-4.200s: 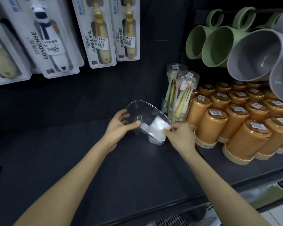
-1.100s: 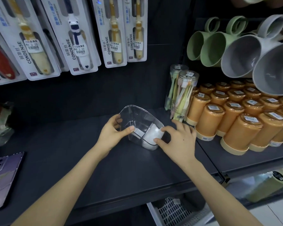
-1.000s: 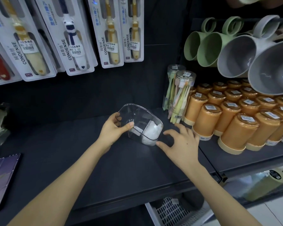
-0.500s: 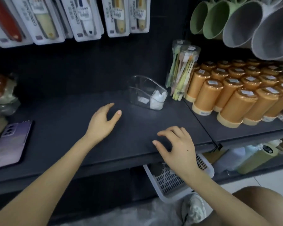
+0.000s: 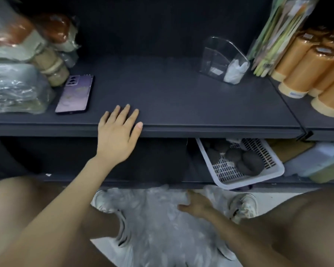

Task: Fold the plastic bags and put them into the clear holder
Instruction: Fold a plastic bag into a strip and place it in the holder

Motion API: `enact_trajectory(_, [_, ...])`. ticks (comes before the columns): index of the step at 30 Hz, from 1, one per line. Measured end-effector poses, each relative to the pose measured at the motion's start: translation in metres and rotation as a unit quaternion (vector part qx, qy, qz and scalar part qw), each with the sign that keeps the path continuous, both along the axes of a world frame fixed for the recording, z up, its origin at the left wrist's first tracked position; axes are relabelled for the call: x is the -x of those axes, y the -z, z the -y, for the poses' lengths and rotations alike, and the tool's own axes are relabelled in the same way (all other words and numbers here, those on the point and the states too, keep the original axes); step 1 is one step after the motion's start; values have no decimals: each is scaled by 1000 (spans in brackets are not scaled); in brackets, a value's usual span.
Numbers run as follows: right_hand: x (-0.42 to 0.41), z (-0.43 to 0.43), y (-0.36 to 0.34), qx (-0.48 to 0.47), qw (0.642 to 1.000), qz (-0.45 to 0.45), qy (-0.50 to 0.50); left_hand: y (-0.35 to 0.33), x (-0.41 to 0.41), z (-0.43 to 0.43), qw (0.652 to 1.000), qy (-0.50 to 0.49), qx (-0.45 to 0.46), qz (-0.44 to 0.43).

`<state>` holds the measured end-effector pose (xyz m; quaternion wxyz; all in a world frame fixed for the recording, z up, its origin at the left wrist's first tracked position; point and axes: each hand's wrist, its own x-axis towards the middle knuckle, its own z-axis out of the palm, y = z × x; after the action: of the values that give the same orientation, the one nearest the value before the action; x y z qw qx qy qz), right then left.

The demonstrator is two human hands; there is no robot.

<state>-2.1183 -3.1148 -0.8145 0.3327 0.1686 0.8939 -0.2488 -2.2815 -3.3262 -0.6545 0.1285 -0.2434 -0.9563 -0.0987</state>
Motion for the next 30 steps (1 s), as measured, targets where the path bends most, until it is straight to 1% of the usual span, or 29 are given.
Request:
enact_trajectory(2, [-2, 9, 19, 42, 996, 31, 74, -2, 1, -1, 1000, 0, 3, 2])
enact_trajectory(3, [-4, 12, 27, 42, 995, 31, 89, -2, 2, 0, 1000, 2, 4, 6])
enact_trajectory(4, [-3, 16, 29, 36, 995, 22, 88, -3, 2, 0, 1000, 3, 7, 9])
enact_trajectory(6, [2, 18, 26, 20, 997, -29, 62, -2, 2, 1, 1000, 5, 8, 16])
enact_trajectory(9, [20, 12, -17, 42, 995, -85, 20, -7, 3, 0, 998, 2, -20, 53])
enact_trajectory(10, [27, 8, -39, 68, 993, -100, 1, -12, 2, -2, 996, -6, -51, 79])
enact_trajectory(12, [36, -1, -89, 140, 982, -123, -21, -24, -3, -7, 980, -13, -156, 122])
enact_trajectory(13, [40, -5, -116, 171, 976, -129, -30, -30, -8, -11, 970, -6, -210, 125])
enact_trajectory(15, [47, -12, -167, 219, 965, -135, -51, -43, -22, -21, 952, 32, -277, 124])
enact_trajectory(16, [51, -16, -189, 242, 958, -141, -58, -50, -28, -26, 938, 59, -304, 156])
enact_trajectory(18, [57, -23, -228, 279, 944, -169, -57, -62, -38, -32, 897, 108, -350, 246])
enact_trajectory(19, [59, -26, -245, 290, 937, -192, -40, -66, -41, -34, 885, 124, -366, 260])
enact_trajectory(20, [62, -30, -258, 299, 929, -220, -18, -71, -42, -34, 888, 130, -370, 240])
enact_trajectory(22, [68, -36, -282, 311, 909, -275, 32, -78, -42, -33, 913, 116, -361, 148])
enact_trajectory(23, [71, -38, -292, 318, 899, -298, 55, -84, -43, -32, 918, 104, -368, 110])
enact_trajectory(25, [80, -41, -307, 341, 875, -330, 96, -95, -44, -30, 907, 103, -402, 74])
enact_trajectory(27, [90, -43, -319, 357, 855, -351, 137, -102, -44, -30, 897, 144, -413, 69])
enact_trajectory(29, [99, -44, -328, 353, 844, -366, 169, -103, -42, -32, 887, 209, -399, 104])
enact_trajectory(30, [105, -45, -330, 353, 839, -369, 186, -101, -40, -35, 888, 233, -379, 115])
